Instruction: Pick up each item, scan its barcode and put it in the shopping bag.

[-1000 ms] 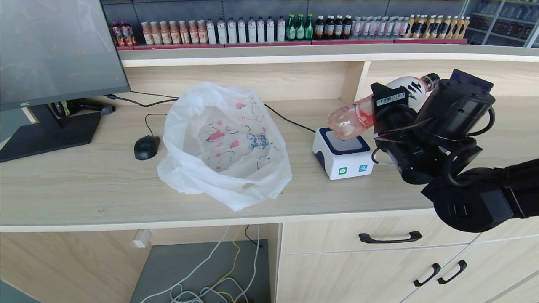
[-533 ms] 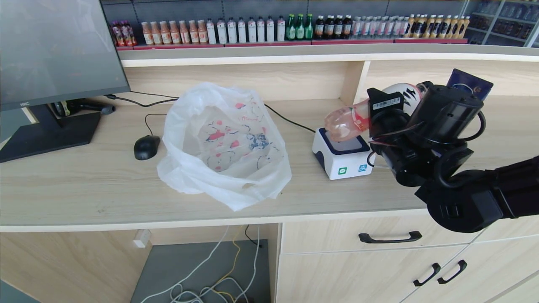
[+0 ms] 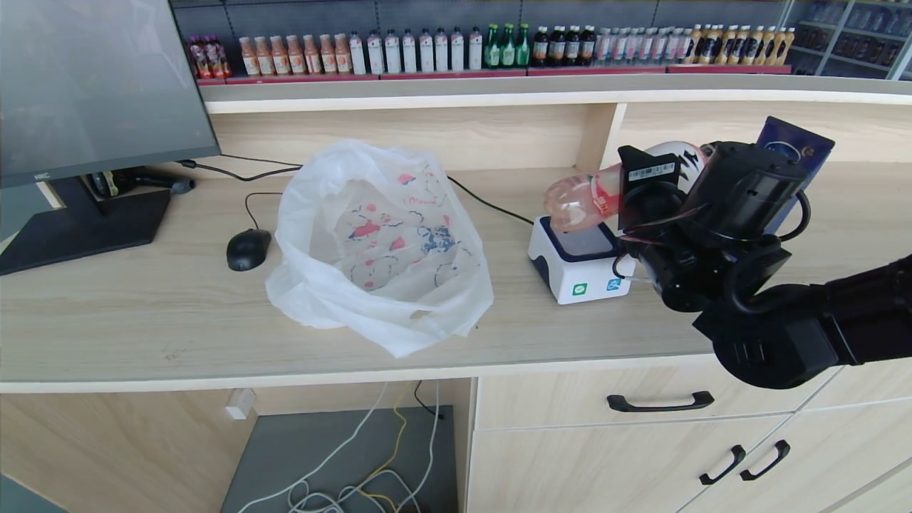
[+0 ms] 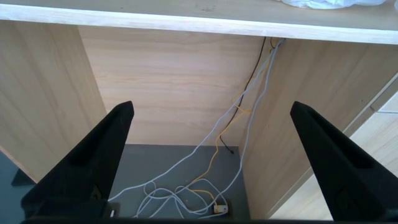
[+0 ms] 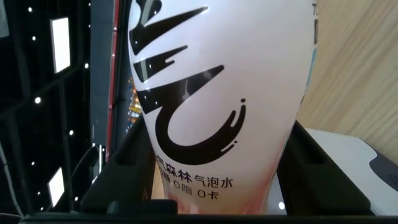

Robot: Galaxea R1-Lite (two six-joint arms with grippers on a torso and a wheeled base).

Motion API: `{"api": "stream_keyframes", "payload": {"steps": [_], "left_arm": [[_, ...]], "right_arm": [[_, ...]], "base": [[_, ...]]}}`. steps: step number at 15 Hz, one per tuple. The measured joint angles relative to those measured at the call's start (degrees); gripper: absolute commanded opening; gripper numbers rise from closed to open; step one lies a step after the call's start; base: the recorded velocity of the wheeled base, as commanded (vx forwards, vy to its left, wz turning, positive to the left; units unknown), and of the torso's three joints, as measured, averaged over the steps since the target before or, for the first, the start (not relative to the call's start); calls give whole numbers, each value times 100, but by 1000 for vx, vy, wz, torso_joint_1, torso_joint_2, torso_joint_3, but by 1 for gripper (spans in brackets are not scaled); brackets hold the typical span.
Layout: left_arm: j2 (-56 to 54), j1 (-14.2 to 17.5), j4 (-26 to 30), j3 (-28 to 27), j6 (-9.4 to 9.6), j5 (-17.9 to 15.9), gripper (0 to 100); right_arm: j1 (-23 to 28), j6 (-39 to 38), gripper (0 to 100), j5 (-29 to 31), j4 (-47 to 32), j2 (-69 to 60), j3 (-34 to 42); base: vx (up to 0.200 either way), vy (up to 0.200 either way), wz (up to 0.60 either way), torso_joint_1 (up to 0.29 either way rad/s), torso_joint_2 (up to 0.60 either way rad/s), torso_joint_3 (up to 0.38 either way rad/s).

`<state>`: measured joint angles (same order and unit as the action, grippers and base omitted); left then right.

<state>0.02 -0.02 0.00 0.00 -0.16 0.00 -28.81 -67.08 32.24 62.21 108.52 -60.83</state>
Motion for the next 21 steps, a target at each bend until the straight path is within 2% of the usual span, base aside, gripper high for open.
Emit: {"api": "stream_keyframes", "payload": {"steps": [21], "left_arm": [[0, 2, 0, 0, 0, 0, 100]], "right_arm": [[-54, -2, 0, 16, -9, 57, -7]], "base": [[0, 0, 0, 0, 0, 0]]}}
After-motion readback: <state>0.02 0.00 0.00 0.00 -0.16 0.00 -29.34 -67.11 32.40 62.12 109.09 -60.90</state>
